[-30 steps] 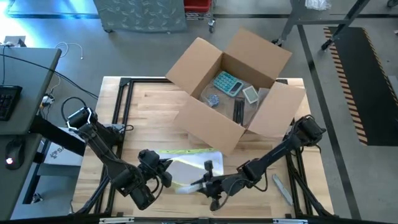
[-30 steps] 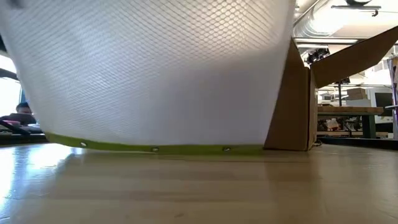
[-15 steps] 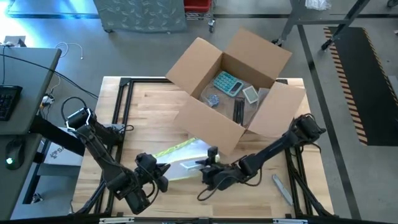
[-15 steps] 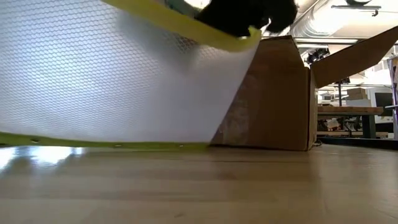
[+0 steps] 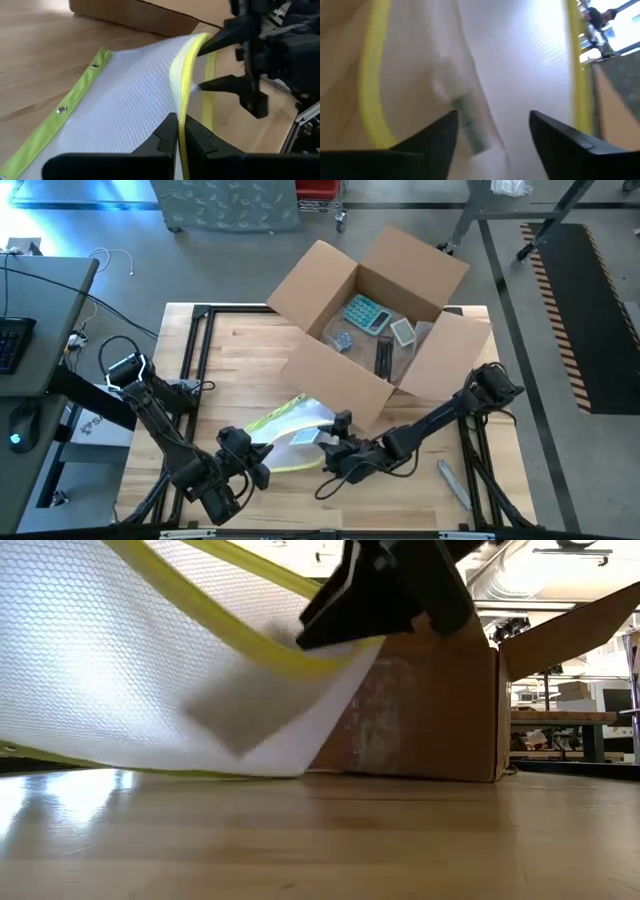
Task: Unpack boxes
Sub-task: Put the blue playing cards box into the transparent zipper bag
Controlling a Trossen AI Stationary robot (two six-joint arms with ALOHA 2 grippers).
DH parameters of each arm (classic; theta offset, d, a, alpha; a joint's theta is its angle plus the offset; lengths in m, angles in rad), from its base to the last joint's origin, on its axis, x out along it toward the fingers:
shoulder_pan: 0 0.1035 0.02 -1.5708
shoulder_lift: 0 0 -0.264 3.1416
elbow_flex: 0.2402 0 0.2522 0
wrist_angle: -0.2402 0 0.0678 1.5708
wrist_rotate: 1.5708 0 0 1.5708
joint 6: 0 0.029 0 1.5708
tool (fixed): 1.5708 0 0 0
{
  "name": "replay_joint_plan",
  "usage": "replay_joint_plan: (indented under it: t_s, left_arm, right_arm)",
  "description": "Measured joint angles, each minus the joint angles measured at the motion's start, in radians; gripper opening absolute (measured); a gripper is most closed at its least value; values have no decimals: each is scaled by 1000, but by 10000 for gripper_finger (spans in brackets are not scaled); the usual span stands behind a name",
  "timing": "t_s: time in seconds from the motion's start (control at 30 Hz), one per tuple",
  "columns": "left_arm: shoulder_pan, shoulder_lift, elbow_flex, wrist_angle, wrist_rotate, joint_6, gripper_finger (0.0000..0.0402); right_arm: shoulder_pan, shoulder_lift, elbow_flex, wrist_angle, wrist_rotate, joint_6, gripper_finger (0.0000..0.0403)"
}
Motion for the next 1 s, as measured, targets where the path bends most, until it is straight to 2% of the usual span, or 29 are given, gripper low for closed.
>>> replay_joint_plan:
  t_s: [0.13, 0.27, 0.33, 0.4, 0.5, 0.53, 0.57, 0.73, 0.87, 1.0]
  left_arm:
    - [1, 0, 0, -14, -4, -6, 0]
    - [0, 0, 0, -22, -31, -11, 0]
    - [1, 0, 0, -22, -46, -11, 0]
    - [0, 0, 0, -22, -57, -11, 0]
    - [0, 0, 0, -22, -60, -10, 0]
    - [0, 0, 0, -22, -60, -10, 0]
    - [0, 0, 0, -22, -60, -10, 0]
    - [1, 0, 0, -21, -61, -6, 0]
    - [0, 0, 0, -20, -62, -1, 0]
    - [0, 0, 0, -20, -61, 7, 0]
  right_arm:
    - [25, -2, 67, -61, 13, -33, 283]
    - [69, -3, 157, -164, -1, -91, 289]
    - [90, -4, 196, -216, -42, -102, 282]
    - [107, -4, 222, -250, -144, -124, 275]
    - [119, -4, 225, -257, -375, -166, 267]
    - [119, 5, 225, -255, -422, -165, 266]
    - [119, 15, 225, -252, -431, -149, 266]
    - [114, 110, 223, -249, -336, -149, 263]
    - [100, 198, 223, -194, -342, -185, 261]
    - [67, 249, 223, -239, -330, -143, 261]
